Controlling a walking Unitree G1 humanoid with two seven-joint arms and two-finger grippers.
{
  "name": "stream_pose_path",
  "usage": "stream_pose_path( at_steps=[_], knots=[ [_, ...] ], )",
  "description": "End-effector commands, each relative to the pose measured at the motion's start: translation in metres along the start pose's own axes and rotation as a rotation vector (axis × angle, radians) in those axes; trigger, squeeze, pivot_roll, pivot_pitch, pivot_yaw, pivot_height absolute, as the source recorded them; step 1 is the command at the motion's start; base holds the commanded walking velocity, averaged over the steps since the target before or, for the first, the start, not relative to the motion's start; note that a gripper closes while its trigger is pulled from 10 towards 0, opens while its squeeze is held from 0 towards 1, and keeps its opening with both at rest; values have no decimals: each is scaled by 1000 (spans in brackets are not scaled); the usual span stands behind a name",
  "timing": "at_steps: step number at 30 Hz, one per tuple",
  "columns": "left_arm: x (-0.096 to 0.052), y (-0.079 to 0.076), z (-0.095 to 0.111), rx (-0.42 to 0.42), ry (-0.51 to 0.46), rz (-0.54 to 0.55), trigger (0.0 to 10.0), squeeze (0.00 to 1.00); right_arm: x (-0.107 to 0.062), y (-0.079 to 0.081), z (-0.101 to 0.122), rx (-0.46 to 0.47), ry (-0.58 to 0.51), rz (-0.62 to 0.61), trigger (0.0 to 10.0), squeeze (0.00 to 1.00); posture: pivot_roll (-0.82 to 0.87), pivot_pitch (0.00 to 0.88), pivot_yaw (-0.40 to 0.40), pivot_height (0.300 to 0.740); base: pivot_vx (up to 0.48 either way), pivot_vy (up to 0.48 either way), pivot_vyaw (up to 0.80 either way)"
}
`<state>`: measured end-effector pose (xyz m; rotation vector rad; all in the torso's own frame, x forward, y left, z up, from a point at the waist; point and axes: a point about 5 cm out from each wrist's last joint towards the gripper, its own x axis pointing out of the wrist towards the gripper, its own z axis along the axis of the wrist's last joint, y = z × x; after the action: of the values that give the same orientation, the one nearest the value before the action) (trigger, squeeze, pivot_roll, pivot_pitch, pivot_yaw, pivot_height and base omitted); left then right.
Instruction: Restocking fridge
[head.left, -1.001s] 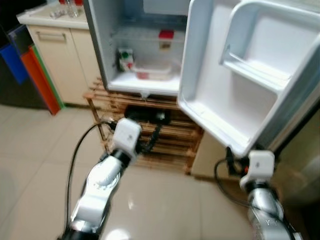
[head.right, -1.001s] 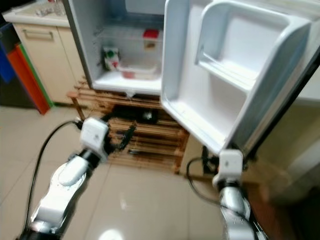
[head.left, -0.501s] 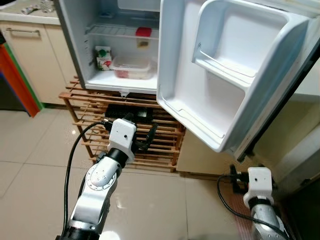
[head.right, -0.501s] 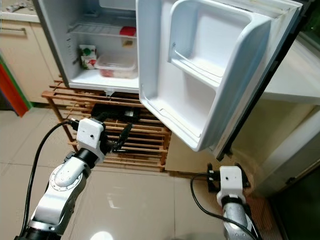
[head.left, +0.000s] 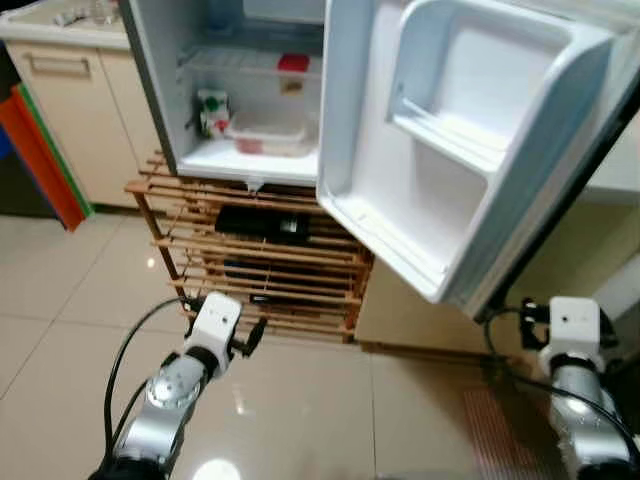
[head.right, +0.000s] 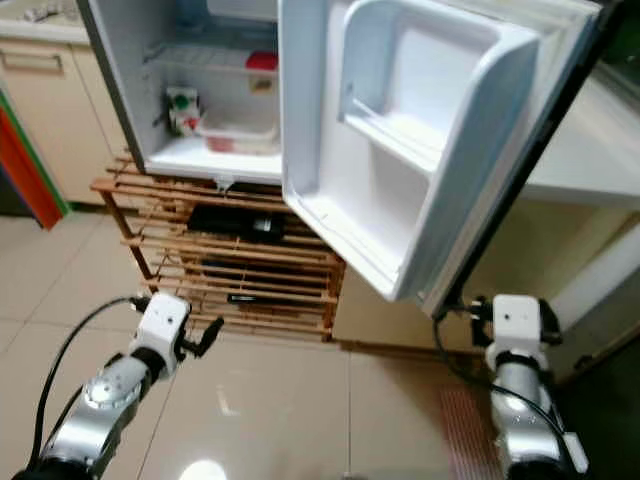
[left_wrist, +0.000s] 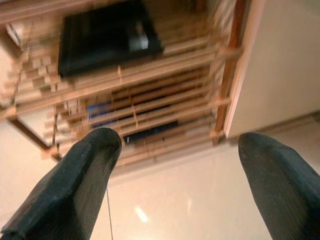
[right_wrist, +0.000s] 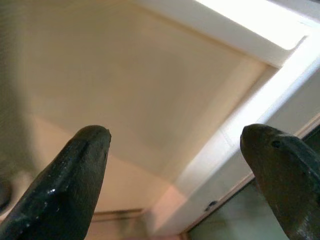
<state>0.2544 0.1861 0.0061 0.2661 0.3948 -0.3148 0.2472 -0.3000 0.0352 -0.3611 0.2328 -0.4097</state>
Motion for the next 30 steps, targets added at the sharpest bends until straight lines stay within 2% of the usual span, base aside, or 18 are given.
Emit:
stream_pose_path(
  at_steps=[1,4,5,6,7,8,9,12,14,17,18,21,23,24,25,27,28,30],
  knots=[
    [5,-1,-7,22,49,7,10000,0,5,-14,-5,-14,40,-61,10000,0,-56,0,-58,740,0,0,0],
    [5,-3,-28,28,171,11,10000,0,13,-23,-4,-40,66,-93,10000,0,-63,0,-56,740,0,0,0],
    [3,-3,-40,54,243,25,10000,0,17,-26,-2,-40,79,-110,10000,0,-64,0,-57,740,0,0,0],
    [3,-3,-40,54,243,25,10000,0,17,-26,-2,-40,79,-110,10000,0,-64,0,-57,740,0,0,0],
    [1,-2,-48,49,295,40,10000,0,20,-26,0,-38,85,-112,10000,0,-64,0,-56,740,0,0,0],
    [-4,-3,-62,45,399,52,10000,0,24,-26,4,-38,85,-113,10000,0,-67,0,-59,740,0,0,0],
    [-4,-3,-62,45,399,52,10000,0,24,-26,4,-38,85,-113,10000,0,-67,0,-59,740,0,0,0],
    [-19,-7,-90,83,579,57,10000,0,32,-22,12,-22,89,-108,10000,0,-72,0,-63,740,0,0,0],
    [-28,-10,-102,98,661,46,10000,0,37,-17,20,6,75,-95,10000,0,-75,0,-66,740,0,0,0],
    [-38,-16,-114,139,739,8,10000,0,46,0,40,114,24,-34,10000,0,-88,0,-62,740,0,0,0],
    [-38,-16,-114,139,739,8,10000,0,46,0,40,114,24,-34,10000,0,-88,0,-62,740,0,0,0],
    [-40,-20,-118,132,755,9,10000,0,51,19,58,222,-25,33,10000,0,-86,0,-62,740,0,0,0],
    [-40,-20,-117,120,757,18,10000,0,51,40,76,303,-84,115,10000,0,-80,0,-64,740,0,0,0],
    [-40,-20,-117,120,757,18,10000,0,51,40,76,303,-84,115,10000,0,-80,0,-64,740,0,0,0],
    [-39,-20,-116,120,757,21,10000,0,49,58,90,369,-126,190,10000,0,-77,0,-63,740,0,0,0],
    [-38,-20,-116,122,757,21,10000,0,48,63,94,391,-135,211,10000,0,-77,0,-63,740,0,0,0],
    [-38,-20,-115,124,756,19,10000,0,43,82,105,442,-164,293,10000,0,-77,0,-58,740,0,0,0],
    [-37,-20,-115,125,755,17,10000,0,33,104,120,502,-203,395,10000,0,-78,0,-58,740,0,0,0]
  ],
)
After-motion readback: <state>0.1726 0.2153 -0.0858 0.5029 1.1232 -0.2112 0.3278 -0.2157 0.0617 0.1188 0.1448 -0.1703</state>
